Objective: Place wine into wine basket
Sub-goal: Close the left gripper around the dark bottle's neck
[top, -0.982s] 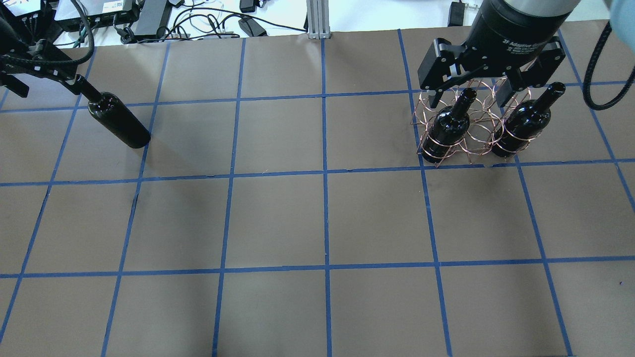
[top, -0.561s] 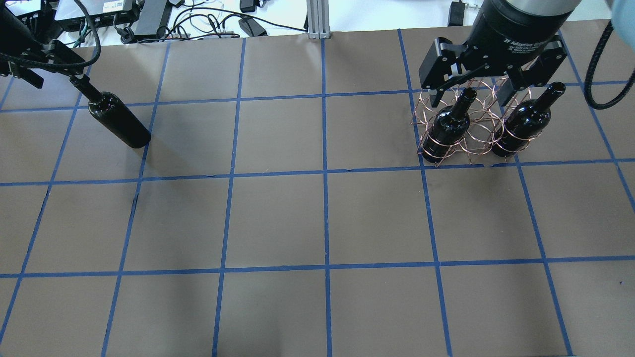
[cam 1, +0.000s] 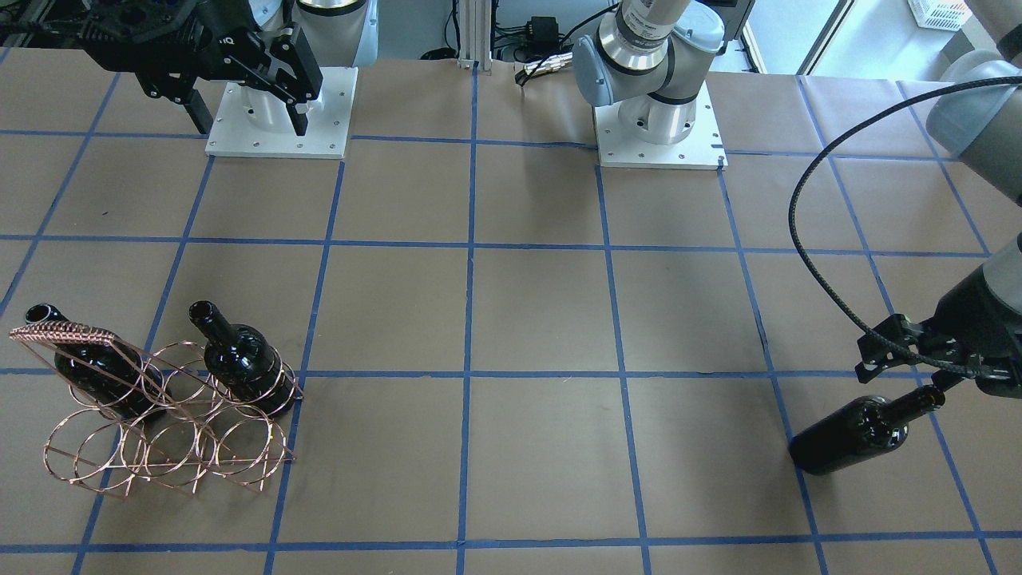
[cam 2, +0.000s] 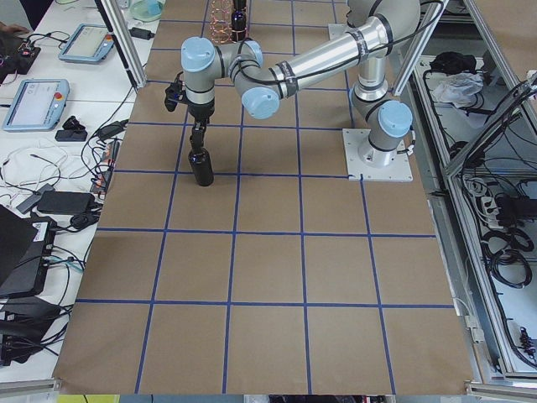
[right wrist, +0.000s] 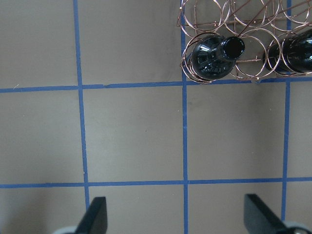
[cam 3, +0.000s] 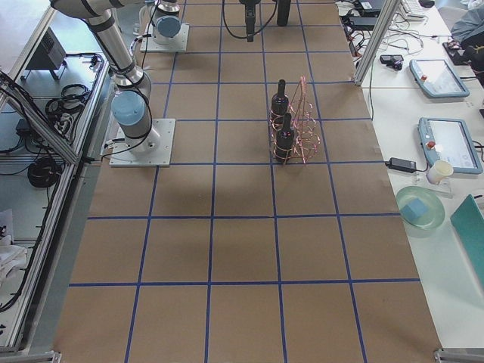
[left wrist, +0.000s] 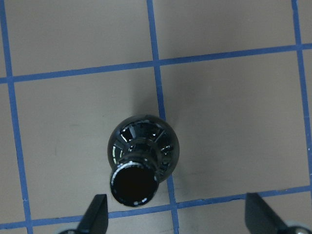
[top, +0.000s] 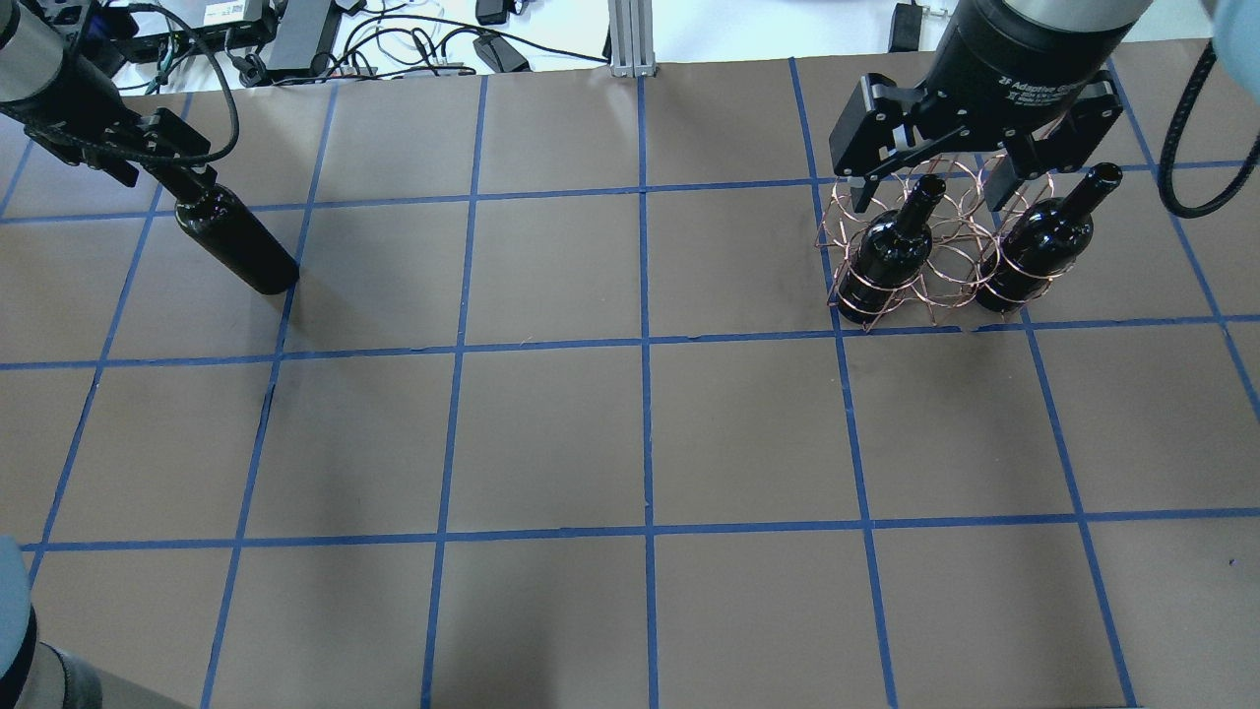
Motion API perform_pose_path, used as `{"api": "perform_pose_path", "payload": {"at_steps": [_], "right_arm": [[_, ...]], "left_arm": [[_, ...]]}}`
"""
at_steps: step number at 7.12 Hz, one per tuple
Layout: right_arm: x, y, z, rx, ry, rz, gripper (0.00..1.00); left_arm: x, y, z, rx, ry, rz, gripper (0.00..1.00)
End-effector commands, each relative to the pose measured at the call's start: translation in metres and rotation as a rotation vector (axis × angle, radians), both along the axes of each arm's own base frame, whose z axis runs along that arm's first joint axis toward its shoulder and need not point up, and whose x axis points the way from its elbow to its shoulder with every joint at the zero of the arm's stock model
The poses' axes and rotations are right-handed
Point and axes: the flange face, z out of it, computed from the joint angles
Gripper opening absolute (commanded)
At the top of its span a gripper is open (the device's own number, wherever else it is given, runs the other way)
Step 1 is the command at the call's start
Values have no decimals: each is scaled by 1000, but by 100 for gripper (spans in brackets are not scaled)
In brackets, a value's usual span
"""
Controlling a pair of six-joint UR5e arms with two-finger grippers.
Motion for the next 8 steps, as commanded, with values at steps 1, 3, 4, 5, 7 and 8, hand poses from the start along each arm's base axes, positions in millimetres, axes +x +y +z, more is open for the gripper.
{"api": "perform_pose_path", "payload": {"at_steps": [1,3,4,5,7,8], "right_arm": [[0,1,0,-1,-1,-1,100],[0,1,0,-1,-1,-1,100],[0,1,0,-1,-1,-1,100],[0,1,1,-1,-1,-1,100],[0,1,1,-1,-1,-1,100],[0,2,1,-3,-1,-3,100]], "left_arm": [[5,-9,-12,-12,-8,-34,100],[6,-11,-15,-9,-11,-66,90],[8,-12,-19,-4,-10,-81,87],[17,-10,-19,-5,-9,-69,82],[22,-9,-20,-1,-13,-64,67],[23,-9,-20,-2,-11,-57,67]]}}
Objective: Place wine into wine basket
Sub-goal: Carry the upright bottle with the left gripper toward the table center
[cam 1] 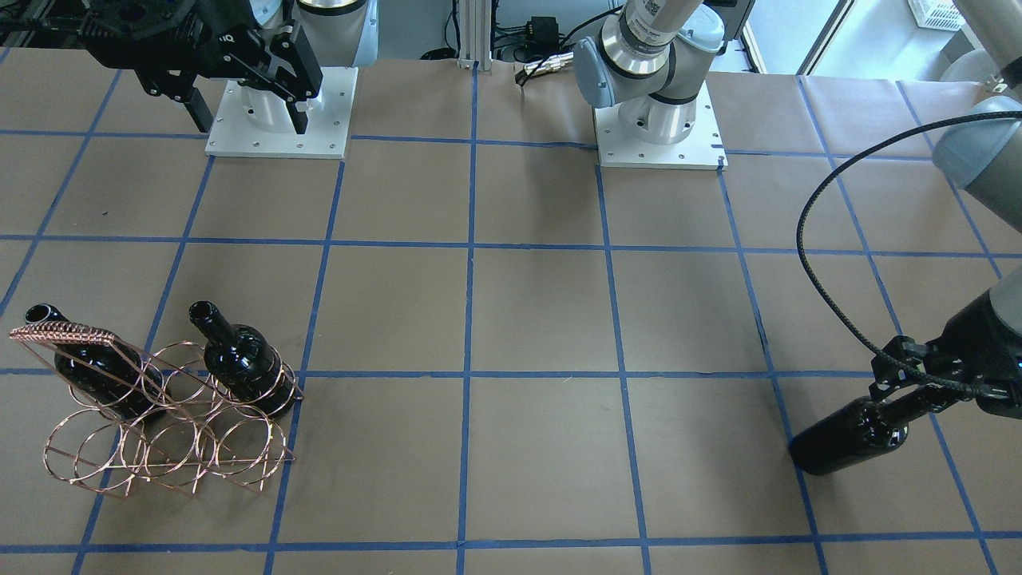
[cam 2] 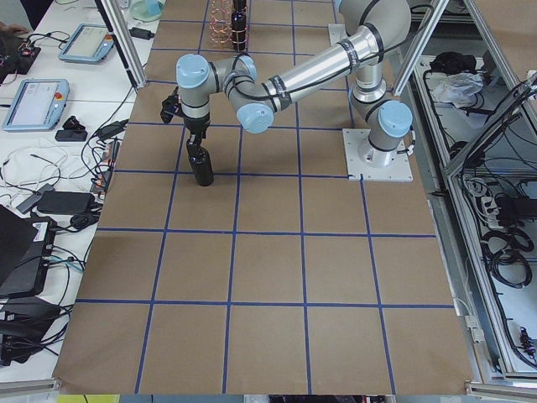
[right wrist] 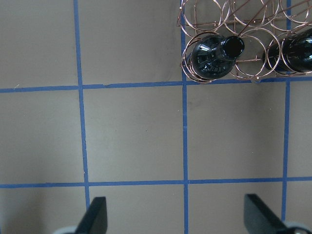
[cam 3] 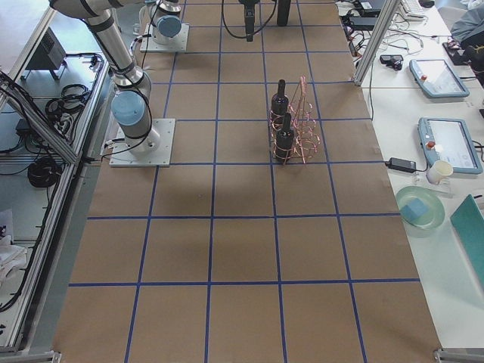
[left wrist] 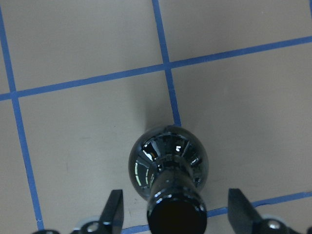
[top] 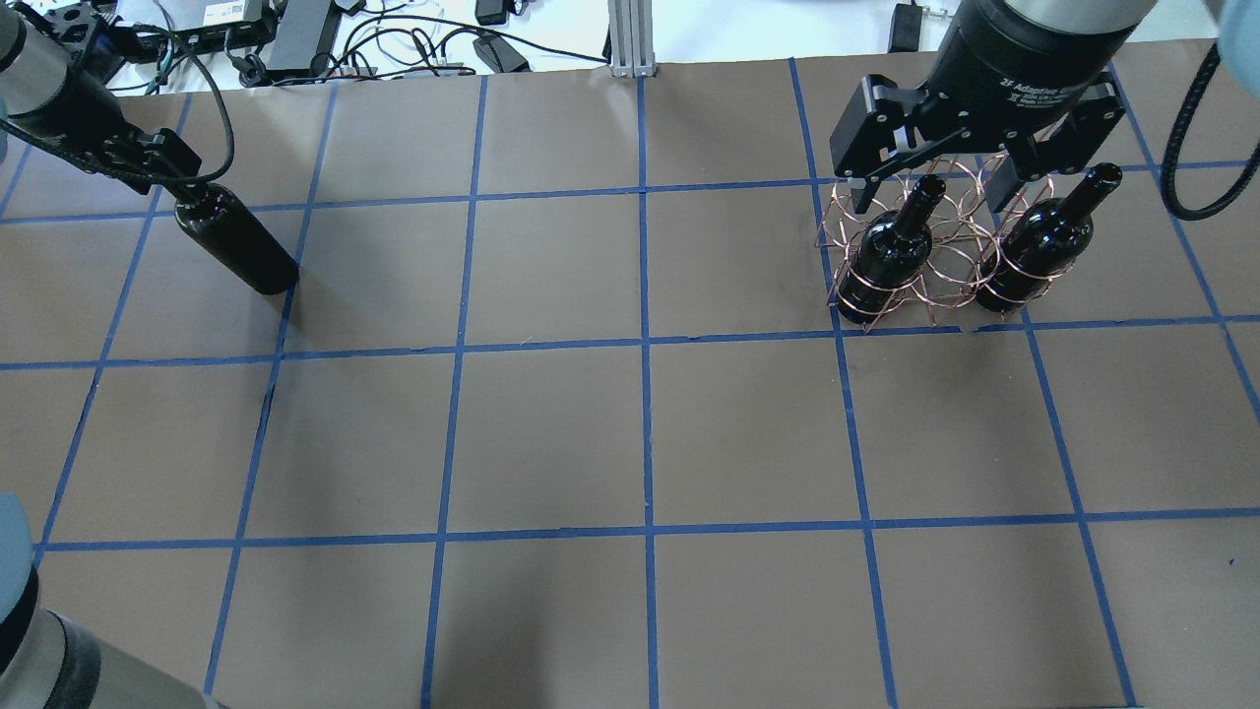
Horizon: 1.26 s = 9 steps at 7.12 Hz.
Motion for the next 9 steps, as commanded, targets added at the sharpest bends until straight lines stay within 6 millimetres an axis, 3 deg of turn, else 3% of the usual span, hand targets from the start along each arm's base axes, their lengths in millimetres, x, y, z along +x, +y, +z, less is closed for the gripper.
{"api": "perform_pose_path", "payload": {"at_steps": [1,7,9], "right_arm": [[0,1,-1,4,2,-3,100],[0,2,1,1,3,-3,100],[0,1,0,2,3,-3,100]], "left_arm": [[2,0,-1,1,5,13,67],[0,-7,1,-57,22,11,66],[1,-7,1,-55,20,10,59]]}}
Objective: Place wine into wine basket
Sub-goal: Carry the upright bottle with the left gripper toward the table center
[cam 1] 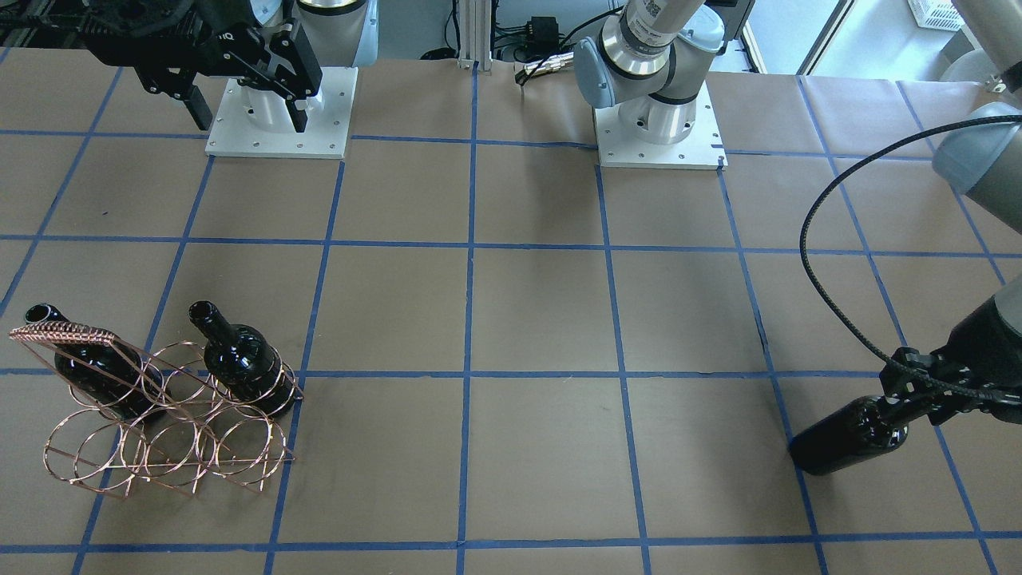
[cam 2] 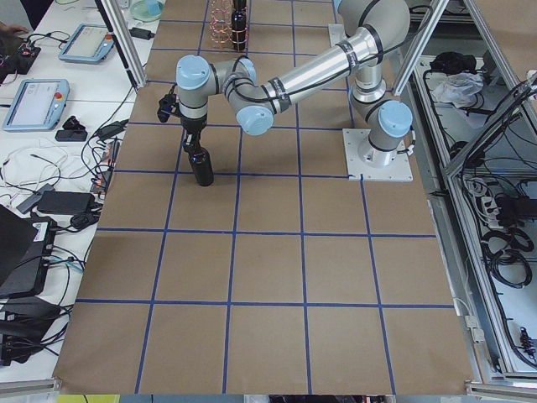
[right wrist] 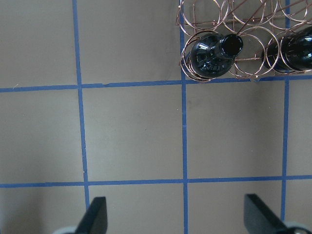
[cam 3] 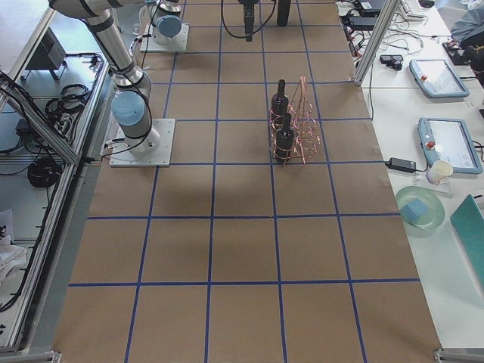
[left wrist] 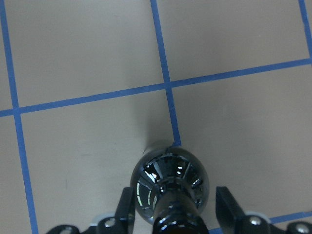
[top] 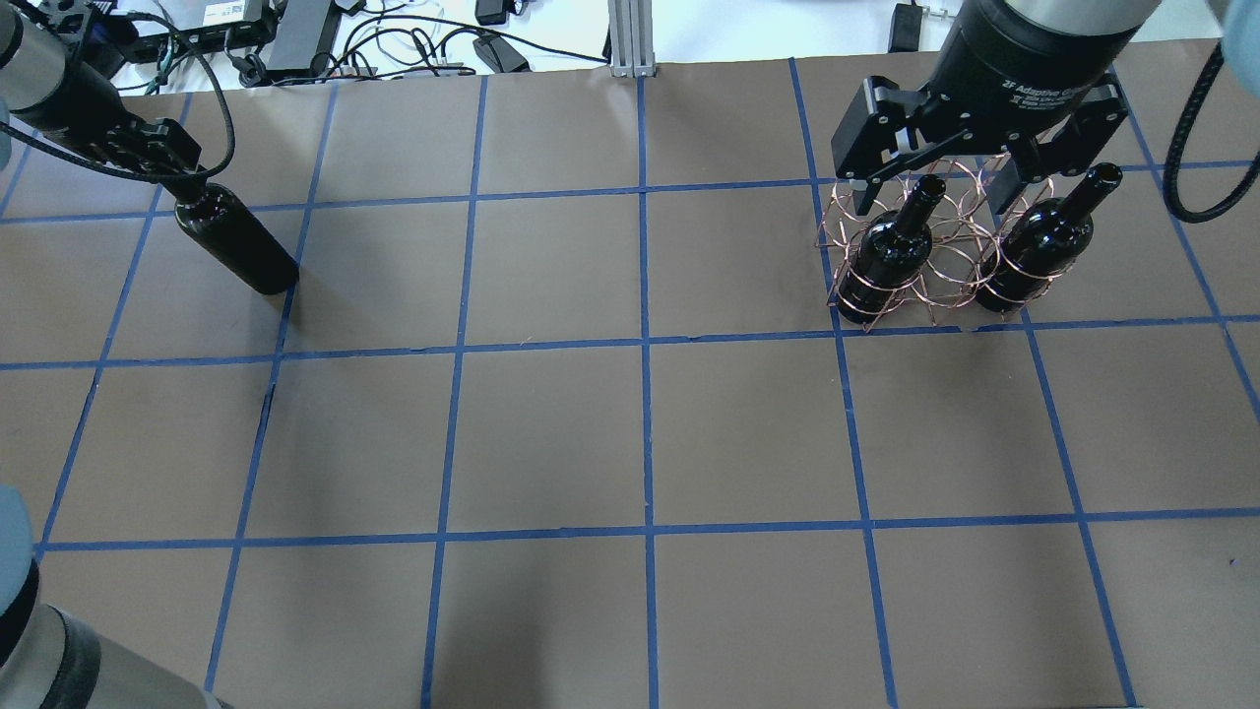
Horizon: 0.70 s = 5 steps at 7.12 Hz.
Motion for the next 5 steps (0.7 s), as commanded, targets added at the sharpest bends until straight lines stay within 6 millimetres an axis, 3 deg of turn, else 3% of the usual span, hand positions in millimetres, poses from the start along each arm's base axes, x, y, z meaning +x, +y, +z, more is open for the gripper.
{"api": "perform_pose_path", "payload": {"at_steps": [1,2,3,5], "right_arm": [[0,0,0,0,-1,0,100],[0,1,0,2,1,0,100],[0,0,0,0,1,0,100],[0,0,-1,2,1,0,100]], "left_arm": [[1,0,0,3,-6,-1,51],[1,1,-1,10,-9,-1,19],[1,2,-2,17,-6,-1,0],[0,3,-3,26,-4,-1,0]]}}
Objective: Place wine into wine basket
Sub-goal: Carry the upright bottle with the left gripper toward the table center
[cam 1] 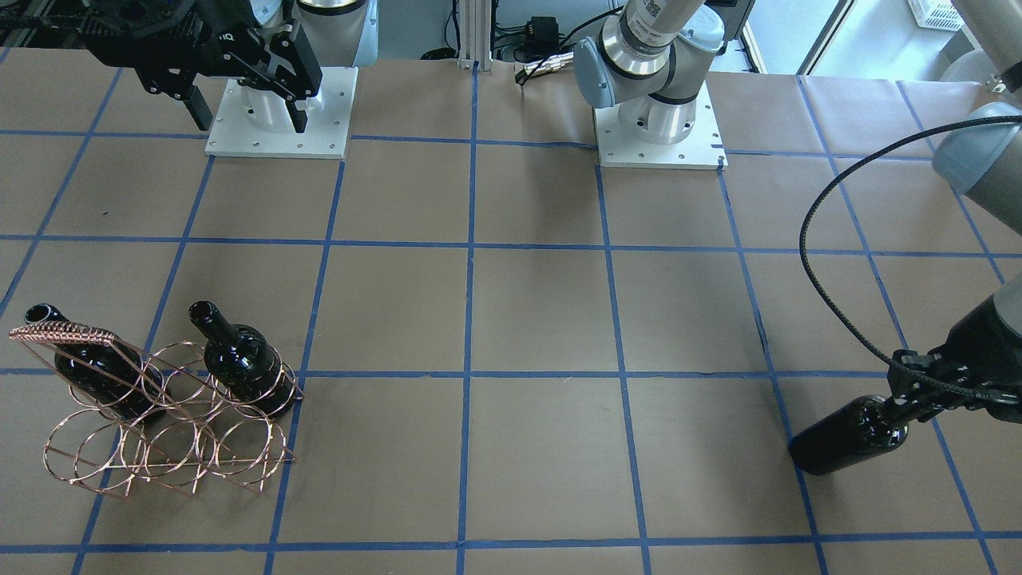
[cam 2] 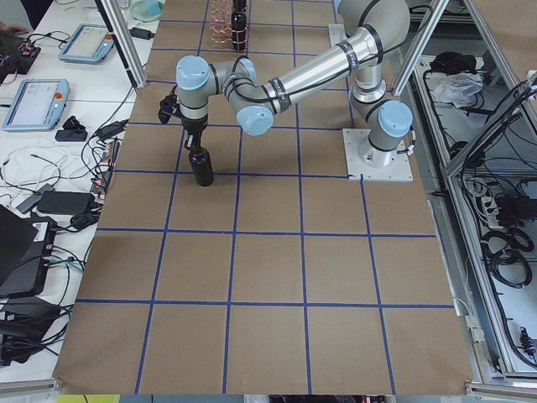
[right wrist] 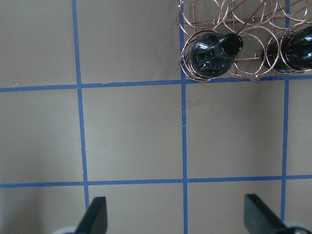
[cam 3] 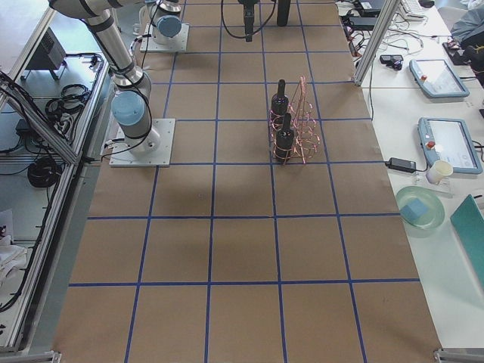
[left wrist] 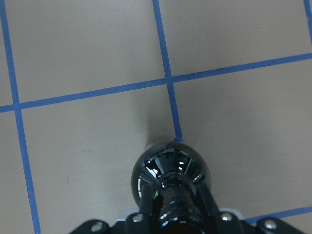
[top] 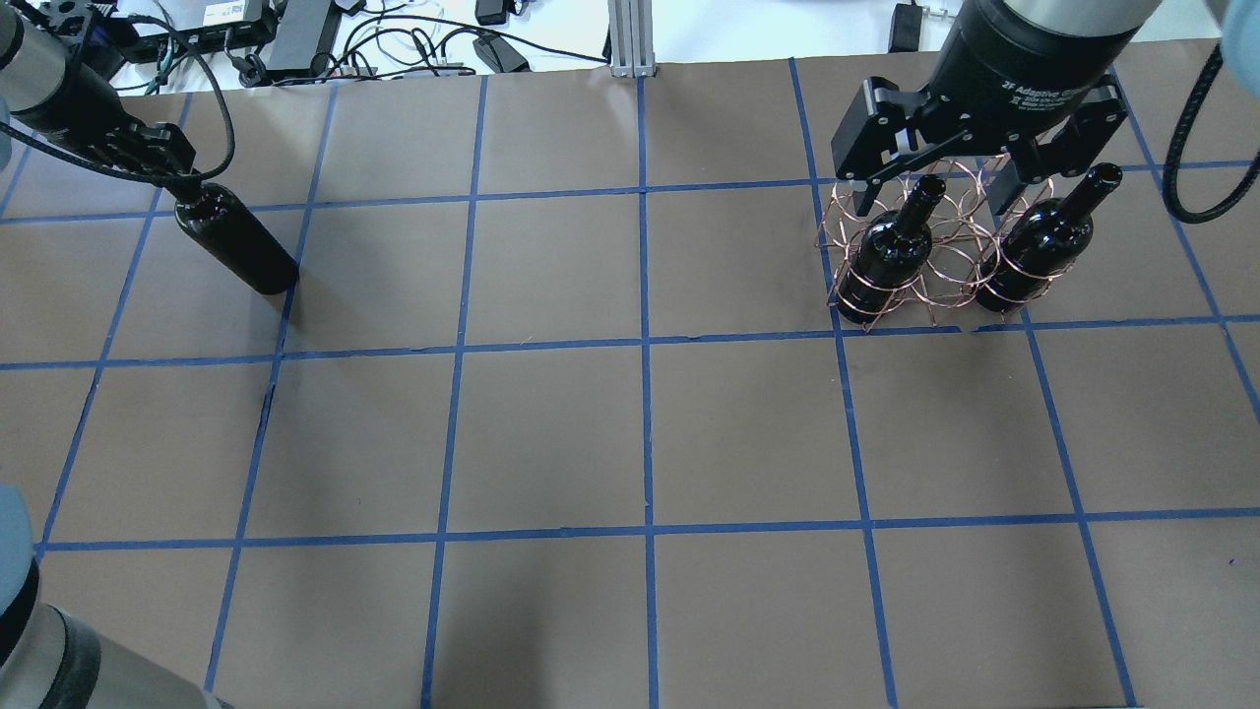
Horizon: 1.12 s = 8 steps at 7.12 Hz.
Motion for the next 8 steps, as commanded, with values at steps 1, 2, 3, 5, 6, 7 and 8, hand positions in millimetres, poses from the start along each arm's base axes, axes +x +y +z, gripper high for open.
{"api": "perform_pose_path", "payload": {"at_steps": [1,2,3,5,6,7,8], "right_arm": [[0,0,0,1,0,0,100],[0,0,0,1,-1,0,100],[0,0,0,1,-1,0,100],[0,0,0,1,-1,0,100],[0,0,0,1,0,0,100],[0,-1,-1,2,0,0,100],[0,0,0,1,-1,0,100]], "left_arm": [[1,3,-3,34,-8,3,0],[-12,7,12,25,-16,-1,0],[-31,13,25,34,0,9,0],[-112,22,60,12,17,59,0],[-158,28,73,-1,25,90,0],[-194,40,77,3,40,122,0],[-229,54,76,14,59,137,0]]}}
